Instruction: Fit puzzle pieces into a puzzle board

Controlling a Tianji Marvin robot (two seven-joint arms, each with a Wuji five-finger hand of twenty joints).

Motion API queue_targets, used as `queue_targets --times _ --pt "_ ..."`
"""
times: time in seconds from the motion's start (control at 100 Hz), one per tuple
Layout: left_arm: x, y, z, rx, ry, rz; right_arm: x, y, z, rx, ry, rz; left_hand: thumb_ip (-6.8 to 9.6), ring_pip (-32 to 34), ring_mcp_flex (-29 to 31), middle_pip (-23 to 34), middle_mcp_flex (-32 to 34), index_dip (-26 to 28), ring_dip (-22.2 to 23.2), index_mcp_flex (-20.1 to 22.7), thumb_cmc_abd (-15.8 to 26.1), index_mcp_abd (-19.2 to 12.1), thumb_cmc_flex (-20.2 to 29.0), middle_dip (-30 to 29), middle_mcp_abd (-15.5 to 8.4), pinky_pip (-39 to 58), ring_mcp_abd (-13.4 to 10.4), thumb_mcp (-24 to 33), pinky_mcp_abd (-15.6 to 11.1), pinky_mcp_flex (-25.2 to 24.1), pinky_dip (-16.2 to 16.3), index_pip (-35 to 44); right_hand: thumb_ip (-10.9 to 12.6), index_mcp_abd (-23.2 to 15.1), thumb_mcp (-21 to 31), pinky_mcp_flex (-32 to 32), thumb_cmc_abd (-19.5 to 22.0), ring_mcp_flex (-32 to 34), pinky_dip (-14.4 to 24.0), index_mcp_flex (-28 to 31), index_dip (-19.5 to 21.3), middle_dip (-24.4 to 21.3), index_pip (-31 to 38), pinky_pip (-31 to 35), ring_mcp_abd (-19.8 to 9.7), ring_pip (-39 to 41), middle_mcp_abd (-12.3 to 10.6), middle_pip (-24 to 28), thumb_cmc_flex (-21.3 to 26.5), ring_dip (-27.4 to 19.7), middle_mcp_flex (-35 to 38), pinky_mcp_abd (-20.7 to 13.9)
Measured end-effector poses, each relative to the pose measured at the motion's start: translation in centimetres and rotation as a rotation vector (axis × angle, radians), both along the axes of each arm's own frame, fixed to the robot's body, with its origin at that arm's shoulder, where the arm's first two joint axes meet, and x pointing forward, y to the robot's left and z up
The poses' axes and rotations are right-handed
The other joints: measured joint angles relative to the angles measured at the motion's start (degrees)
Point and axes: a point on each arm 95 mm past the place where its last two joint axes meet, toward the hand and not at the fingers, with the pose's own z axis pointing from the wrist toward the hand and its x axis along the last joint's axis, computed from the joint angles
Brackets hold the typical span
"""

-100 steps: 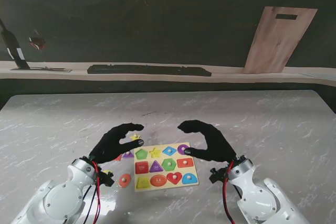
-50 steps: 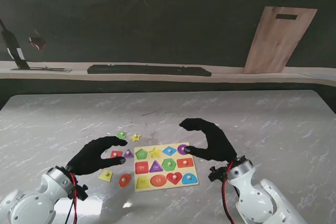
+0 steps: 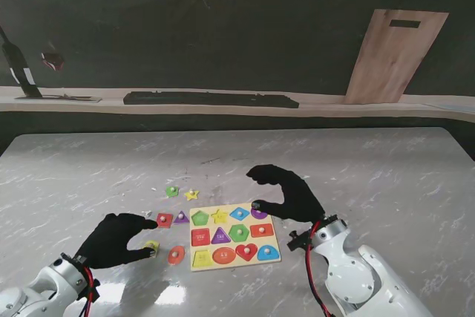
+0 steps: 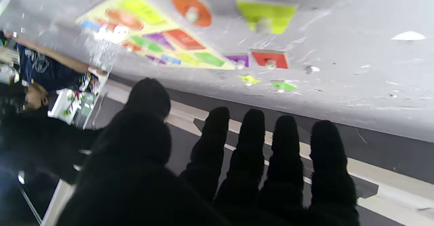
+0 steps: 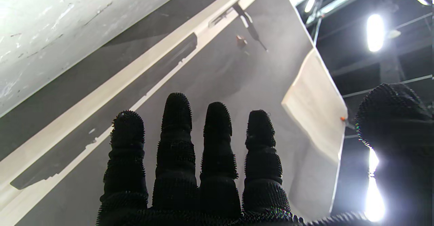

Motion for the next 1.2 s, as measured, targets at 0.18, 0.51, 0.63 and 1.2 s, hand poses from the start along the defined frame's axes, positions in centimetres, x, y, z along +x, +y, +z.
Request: queue_targets --times 0.18,0.51,0.63,1.2 --pt "-0.2 1.2 -1.1 0.042 0.025 -0.005 0.3 0.1 -0.2 -0.011 0.011 -0.007 0.0 3.5 0.6 4.1 0.9 0.6 2.7 -0.6 -3.0 -0.4 -1.2 4.2 -1.9 3.3 -1.4 9.5 0.0 1.5 1.3 5.2 0.0 -0.4 -0.1 0.0 0.5 0.0 0.6 0.0 0.0 0.0 0.1 0.4 0.0 0.2 0.0 0.0 0.0 0.1 0.0 0.0" --pt "1.0 2.0 -2.9 0.078 -0.041 0.015 0.6 0.1 -0.3 -0.018 0.018 -0.009 0.0 11.7 5.4 10.7 4.2 1.2 7.3 -0.5 -6.3 -2.5 0.5 10.8 -4.0 10.1 -2.8 19.1 0.0 5.4 3.4 14.8 0.0 -0.6 -0.2 0.0 1.9 0.0 1.2 0.0 0.0 0.0 0.6 0.5 0.0 0.7 0.0 0.0 0.0 0.2 0.0 0.6" --pt "1.6 1.8 -3.5 0.105 -0.04 -0.003 0.5 0.1 -0.3 -0.019 0.017 -0.01 0.0 14.0 6.6 11.9 7.0 1.9 8.4 -0.4 -8.5 -3.5 0.6 18.3 -4.7 11.9 -3.3 20.0 0.0 6.7 3.4 17.6 0.0 -0.6 -0.3 -0.1 1.9 0.0 1.3 0.0 0.1 0.0 0.6 0.7 0.0 0.7 0.0 0.0 0.0 0.6 0.0 0.7" --pt "3.3 0.8 -4.9 0.141 -0.053 -0.027 0.5 0.0 -0.4 -0.021 0.02 -0.015 -3.58 17.3 9.8 12.6 13.2 2.6 9.1 0.2 -11.5 -6.3 3.5 24.9 -6.2 14.4 -4.0 19.9 0.0 9.4 3.4 29.0 0.0 -0.7 -0.8 -0.1 2.6 0.0 1.9 0.0 0.6 0.0 0.7 1.1 0.0 0.7 0.0 0.0 0.0 0.7 0.0 0.7"
